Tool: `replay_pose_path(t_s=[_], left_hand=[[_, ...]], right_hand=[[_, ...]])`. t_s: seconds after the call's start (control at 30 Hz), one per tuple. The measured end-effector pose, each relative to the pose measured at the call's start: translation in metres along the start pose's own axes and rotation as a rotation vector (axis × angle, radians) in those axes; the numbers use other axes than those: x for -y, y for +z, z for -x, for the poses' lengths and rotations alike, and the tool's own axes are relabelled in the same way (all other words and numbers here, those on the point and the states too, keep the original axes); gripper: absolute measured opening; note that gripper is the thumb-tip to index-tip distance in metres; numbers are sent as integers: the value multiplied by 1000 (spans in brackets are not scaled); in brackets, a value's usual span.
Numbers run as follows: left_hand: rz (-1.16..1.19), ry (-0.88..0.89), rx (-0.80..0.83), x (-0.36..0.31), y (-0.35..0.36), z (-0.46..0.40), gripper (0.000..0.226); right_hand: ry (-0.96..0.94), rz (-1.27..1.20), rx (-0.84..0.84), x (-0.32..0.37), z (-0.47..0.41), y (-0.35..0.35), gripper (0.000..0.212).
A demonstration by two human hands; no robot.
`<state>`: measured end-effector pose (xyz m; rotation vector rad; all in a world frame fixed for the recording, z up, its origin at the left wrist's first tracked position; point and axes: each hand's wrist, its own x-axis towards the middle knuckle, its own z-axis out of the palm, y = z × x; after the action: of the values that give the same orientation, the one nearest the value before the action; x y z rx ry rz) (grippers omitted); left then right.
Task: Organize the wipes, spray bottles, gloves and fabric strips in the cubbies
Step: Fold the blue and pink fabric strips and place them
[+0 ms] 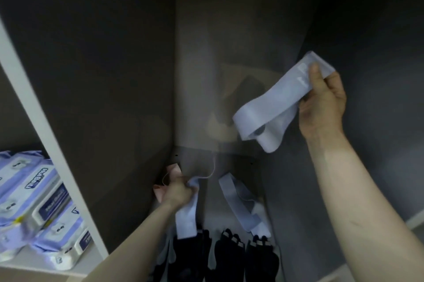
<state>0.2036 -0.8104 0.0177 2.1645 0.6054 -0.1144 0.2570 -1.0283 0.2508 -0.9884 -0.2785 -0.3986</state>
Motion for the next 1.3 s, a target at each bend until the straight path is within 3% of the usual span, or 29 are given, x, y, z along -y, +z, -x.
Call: replay_pose_path(t_s=[0.1,0.13,0.2,0.27,0.37,0.47,0.63,0.73,0.8,0.87,0.93,1.0,1.1,1.2,1.3], left_hand=[[296,43,73,-19,0,10,20],[447,18,76,-26,-2,10,25],[763,-88,118,-35,-6,6,57],[956,-115,222,-42,-18,9,64],[1102,-61,339,-50,-35,15,48],[1171,9,425,-56,-45,23,57],[1098,243,384,-60,-51,51,30],[1048,352,345,-64,-57,65,37],[995,419,298,-70,-63,72,44],[973,471,269,-74,-69,78,43],[968,505,242,-77,-75,84,47],[887,576,203,-77,-80,89,48],[632,755,156,-76,-81,98,22],[476,868,115,-73,-90,104,22],[242,986,43,-62,-95,96,32]], right_hand=[[-28,134,24,-2,7,0,4],[-36,185,23,-4,10,-1,11],[-5,279,36,-9,19,-3,17],[34,333,40,-13,24,-9,20],[53,303,45,-19,27,-13,15],[86,232,84,-24,29,-15,8],[210,182,112,-32,39,-16,9],[290,190,91,-38,52,-13,45],[401,118,92,-40,64,-11,54],[547,54,160,-42,78,-8,48],[698,62,235,-45,92,-7,22],[803,21,288,-49,100,-7,15],[927,-134,379,-52,109,-8,4],[959,-253,477,-61,116,-11,30],[917,-378,475,-62,119,-6,31]])
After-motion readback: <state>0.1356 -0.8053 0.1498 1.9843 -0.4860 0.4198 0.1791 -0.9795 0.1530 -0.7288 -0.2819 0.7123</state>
